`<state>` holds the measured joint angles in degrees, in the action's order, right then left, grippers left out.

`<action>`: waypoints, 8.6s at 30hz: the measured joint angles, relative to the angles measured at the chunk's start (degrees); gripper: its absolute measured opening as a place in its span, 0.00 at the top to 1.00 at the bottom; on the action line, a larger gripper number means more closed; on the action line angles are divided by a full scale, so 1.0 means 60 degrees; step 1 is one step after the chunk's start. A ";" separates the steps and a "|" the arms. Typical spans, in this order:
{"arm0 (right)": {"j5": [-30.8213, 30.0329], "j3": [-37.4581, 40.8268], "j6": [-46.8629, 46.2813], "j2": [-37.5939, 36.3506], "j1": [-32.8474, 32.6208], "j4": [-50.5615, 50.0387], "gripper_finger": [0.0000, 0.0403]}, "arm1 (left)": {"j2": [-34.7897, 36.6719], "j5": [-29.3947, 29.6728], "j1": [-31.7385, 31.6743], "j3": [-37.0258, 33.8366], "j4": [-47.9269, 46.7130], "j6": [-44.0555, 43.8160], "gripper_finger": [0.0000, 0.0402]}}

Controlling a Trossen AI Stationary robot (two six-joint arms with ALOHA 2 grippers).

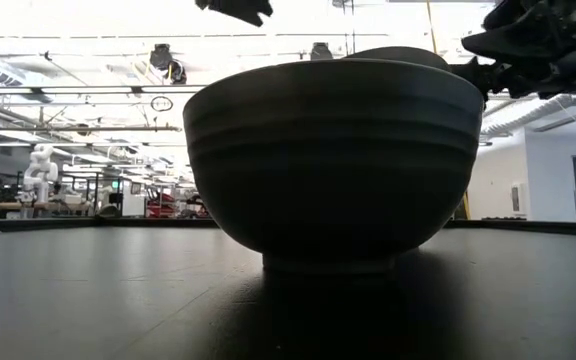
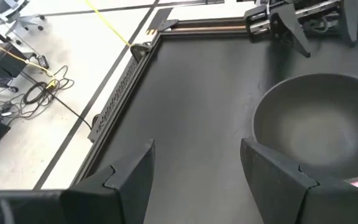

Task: Nest bowls inside each other
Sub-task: Stack the left black bowl on top of the pink bowl, then stack the black bowl on top of the black bowl

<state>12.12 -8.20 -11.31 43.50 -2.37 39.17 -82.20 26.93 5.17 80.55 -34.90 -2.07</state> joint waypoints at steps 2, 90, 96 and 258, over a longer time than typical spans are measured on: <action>0.0000 -0.0002 -0.0002 0.0454 0.0000 0.0258 0.51 | 0.0254 0.0020 0.0000 -0.0383 0.0184 -0.0037 0.41; -0.2106 -0.5944 0.1432 0.5708 -0.2776 -0.3293 0.51 | 0.0661 -0.0024 0.1115 -0.1723 0.0191 -0.0909 0.40; -0.2025 -0.5943 0.1238 0.5975 -0.2586 -0.3223 0.51 | 0.0715 -0.0158 0.1318 -0.1730 0.0199 -0.0898 0.40; -0.1002 -1.0298 0.4120 0.9914 -0.4794 -0.6667 1.00 | 1.1331 -0.0766 0.2412 -1.1023 0.4996 0.0114 0.40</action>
<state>6.11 -69.98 13.41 102.99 -31.14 -0.83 -14.22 22.33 19.64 14.41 -4.93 -1.39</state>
